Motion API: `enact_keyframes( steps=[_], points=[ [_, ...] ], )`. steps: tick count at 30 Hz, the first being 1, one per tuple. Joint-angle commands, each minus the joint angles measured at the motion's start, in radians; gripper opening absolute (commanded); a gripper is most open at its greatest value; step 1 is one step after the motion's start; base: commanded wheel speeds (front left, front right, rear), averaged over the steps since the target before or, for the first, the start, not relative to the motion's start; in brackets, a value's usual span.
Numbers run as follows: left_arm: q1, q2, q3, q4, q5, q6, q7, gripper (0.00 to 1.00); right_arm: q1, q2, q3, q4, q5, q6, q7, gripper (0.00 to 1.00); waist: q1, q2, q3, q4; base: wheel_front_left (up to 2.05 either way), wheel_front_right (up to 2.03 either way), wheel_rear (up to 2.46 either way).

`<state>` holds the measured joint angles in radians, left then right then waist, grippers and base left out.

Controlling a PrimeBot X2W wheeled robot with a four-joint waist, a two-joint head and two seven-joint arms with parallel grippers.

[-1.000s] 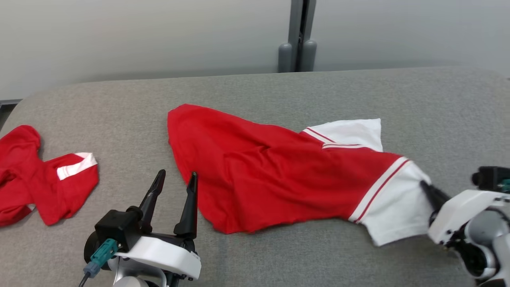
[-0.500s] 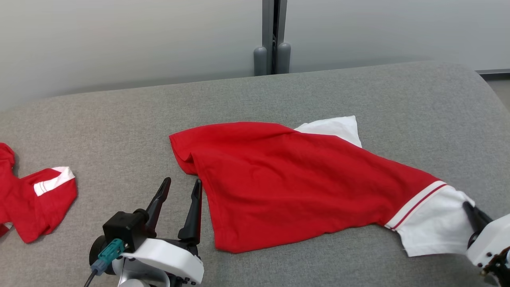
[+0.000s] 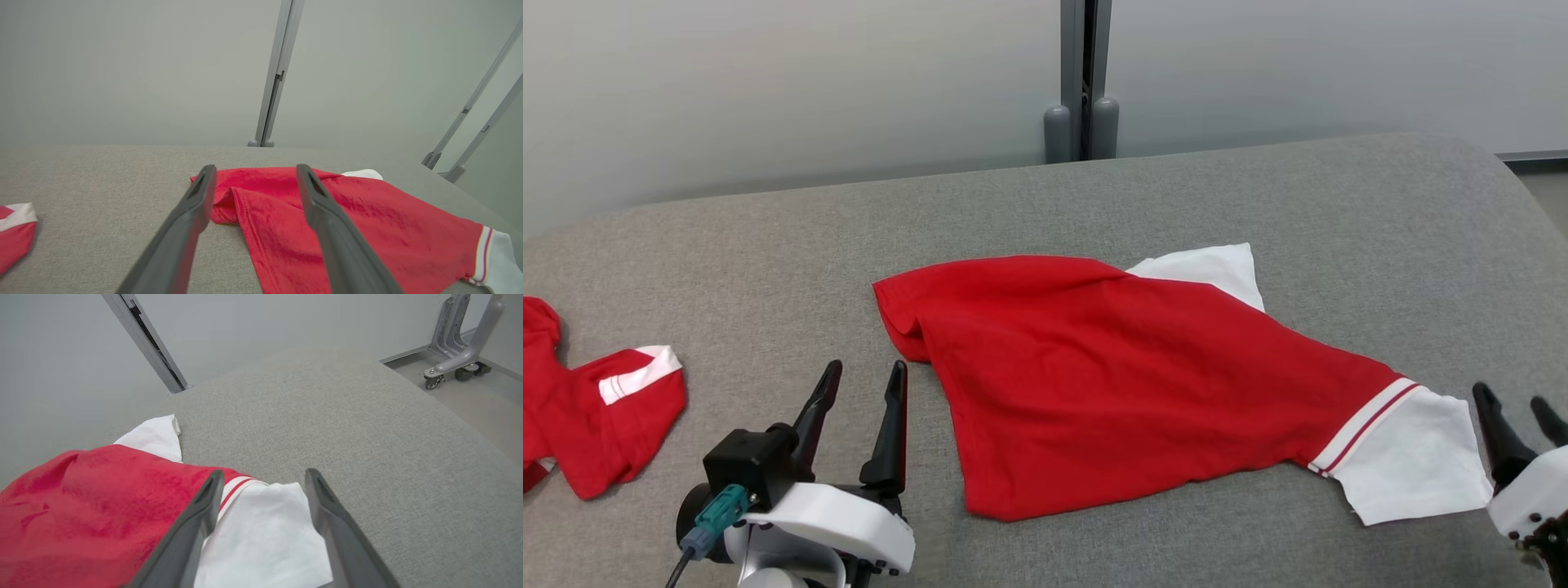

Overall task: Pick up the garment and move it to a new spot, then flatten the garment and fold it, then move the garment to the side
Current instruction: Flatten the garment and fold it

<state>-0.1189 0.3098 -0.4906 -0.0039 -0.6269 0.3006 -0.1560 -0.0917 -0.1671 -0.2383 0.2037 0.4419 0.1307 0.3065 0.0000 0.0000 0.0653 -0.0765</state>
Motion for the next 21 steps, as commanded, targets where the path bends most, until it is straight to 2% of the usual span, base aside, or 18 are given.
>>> enact_keyframes(
  steps=[1, 4, 8, 12, 17, 21],
  points=[
    [0.008, 0.010, 0.006, -0.004, -0.007, 0.004, -0.005, 1.00, -0.001, 0.006, -0.005, -0.030, -0.005, 0.000, -0.028, 1.00, 0.0000, 0.0000, -0.003, 0.004, 0.00, 0.00, 0.00],
    [0.009, 0.013, 0.012, -0.007, -0.011, 0.009, -0.007, 1.00, -0.009, 0.020, -0.004, -0.080, -0.009, 0.000, -0.076, 1.00, 0.0000, 0.0000, -0.005, 0.009, 0.00, 0.00, 0.00],
    [0.021, 0.014, 0.028, -0.017, -0.018, 0.018, -0.019, 1.00, 0.003, 0.056, -0.011, -0.176, -0.022, 0.000, -0.208, 1.00, 0.0000, 0.0000, -0.020, 0.022, 0.00, 0.00, 0.00],
    [0.026, 0.031, 0.061, -0.021, 0.000, 0.036, -0.051, 1.00, 0.029, 0.071, 0.039, -0.281, -0.044, 0.000, -0.331, 1.00, 0.0000, 0.0000, -0.039, 0.030, 0.00, 0.00, 0.00],
    [0.054, 0.032, 0.089, -0.024, 0.033, 0.055, -0.091, 1.00, 0.062, 0.039, 0.122, -0.361, -0.078, 0.000, -0.394, 1.00, 0.0000, 0.0000, -0.059, 0.037, 0.00, 0.00, 0.00],
    [0.079, 0.013, 0.103, -0.017, 0.047, 0.046, -0.103, 1.00, 0.093, 0.013, 0.176, -0.357, -0.095, 0.000, -0.422, 1.00, 0.0000, 0.0000, -0.067, 0.043, 0.00, 0.00, 0.00]
  ],
)
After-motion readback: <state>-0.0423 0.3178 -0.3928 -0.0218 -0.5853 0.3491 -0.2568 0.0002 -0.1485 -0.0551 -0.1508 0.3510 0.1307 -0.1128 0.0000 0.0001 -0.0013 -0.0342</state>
